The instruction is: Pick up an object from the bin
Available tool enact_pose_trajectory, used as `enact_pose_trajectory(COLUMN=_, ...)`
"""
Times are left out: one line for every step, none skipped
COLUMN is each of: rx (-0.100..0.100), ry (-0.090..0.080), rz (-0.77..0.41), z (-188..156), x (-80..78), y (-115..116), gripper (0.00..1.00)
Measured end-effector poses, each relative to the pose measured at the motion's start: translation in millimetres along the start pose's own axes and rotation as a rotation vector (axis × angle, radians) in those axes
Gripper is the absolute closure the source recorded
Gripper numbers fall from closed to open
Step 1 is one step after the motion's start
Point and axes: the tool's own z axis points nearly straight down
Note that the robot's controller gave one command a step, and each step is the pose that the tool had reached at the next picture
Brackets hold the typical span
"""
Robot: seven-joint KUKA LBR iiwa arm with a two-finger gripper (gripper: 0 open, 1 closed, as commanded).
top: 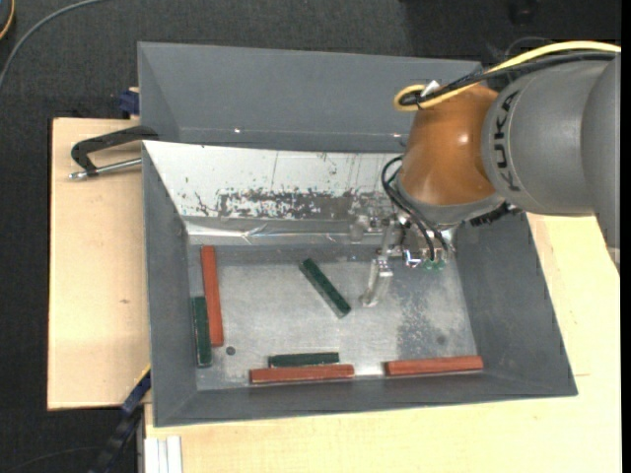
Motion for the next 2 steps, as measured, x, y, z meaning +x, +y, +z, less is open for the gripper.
enact_pose_trajectory(rx=-0.001, ry=0.002, rz=-0.031, z=-4.4, x=3.3, y=59.5, gripper=0.0)
enact_pose_trajectory(rx=0.004, ry=0.012, rz=-0.017, z=34.1, x=8.3, y=49.7, gripper=0.0)
